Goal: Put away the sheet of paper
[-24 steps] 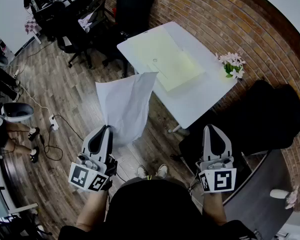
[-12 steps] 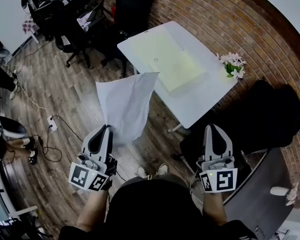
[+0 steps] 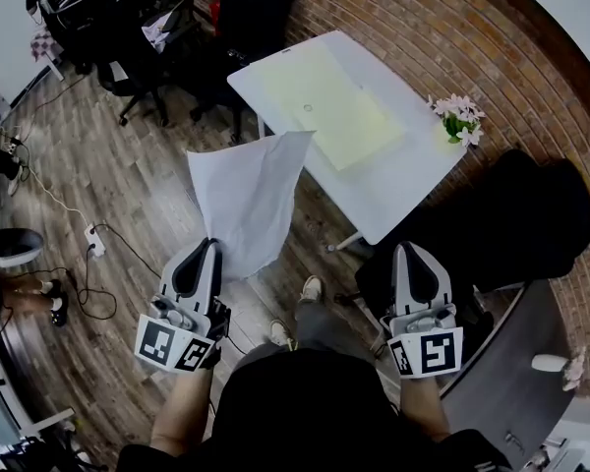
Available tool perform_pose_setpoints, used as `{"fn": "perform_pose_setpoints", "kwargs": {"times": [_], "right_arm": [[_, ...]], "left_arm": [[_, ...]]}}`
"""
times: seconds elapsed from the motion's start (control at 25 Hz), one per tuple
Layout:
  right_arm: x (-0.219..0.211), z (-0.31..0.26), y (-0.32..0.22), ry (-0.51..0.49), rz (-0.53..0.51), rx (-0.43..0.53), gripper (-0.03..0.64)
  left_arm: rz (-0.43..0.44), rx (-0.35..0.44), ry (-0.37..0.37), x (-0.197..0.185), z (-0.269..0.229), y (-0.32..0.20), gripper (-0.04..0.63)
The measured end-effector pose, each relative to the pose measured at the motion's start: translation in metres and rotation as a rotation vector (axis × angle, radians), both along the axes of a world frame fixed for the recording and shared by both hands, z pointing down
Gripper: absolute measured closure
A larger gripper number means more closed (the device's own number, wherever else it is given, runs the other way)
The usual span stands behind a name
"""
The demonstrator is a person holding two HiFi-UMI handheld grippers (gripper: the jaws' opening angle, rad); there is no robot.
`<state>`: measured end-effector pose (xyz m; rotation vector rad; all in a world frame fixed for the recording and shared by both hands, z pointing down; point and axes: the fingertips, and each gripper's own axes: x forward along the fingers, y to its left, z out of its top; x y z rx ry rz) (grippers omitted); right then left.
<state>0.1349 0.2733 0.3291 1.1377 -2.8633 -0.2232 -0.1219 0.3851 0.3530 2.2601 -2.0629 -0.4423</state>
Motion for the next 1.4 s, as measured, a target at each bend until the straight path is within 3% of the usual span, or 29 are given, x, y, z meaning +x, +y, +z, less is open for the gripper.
{"fn": "perform_pose_setpoints", "kwargs": {"times": [0.36,0.56,0.96,1.16,1.4], "right_arm": [[-0.045,0.008,-0.063,-0.016,-0.023,-0.004,0.603],[-0.07,0.001,-0.133,-0.03,-0.026,0.006,0.603],[-0.086,0.008,-0.272,-0.037,-0.03,-0.029,0.603],[-0.107,0.014,-0.297,-0.025,-0.08,-0.04,0.603],[-0.123,0.025,-0.313,-0.016,-0.045,-0.076,0.603]], "left_arm": [[-0.003,-0.012,-0.014,-0.035,0.002,-0.058,0.565],[0.005,-0.017,-0.019,-0.052,-0.005,-0.124,0.565],[0.058,-0.038,-0.048,-0.053,-0.019,-0.271,0.565],[0.066,-0.059,-0.081,-0.065,-0.019,-0.311,0.565],[0.108,-0.076,-0.064,-0.082,-0.01,-0.339,0.565]]}}
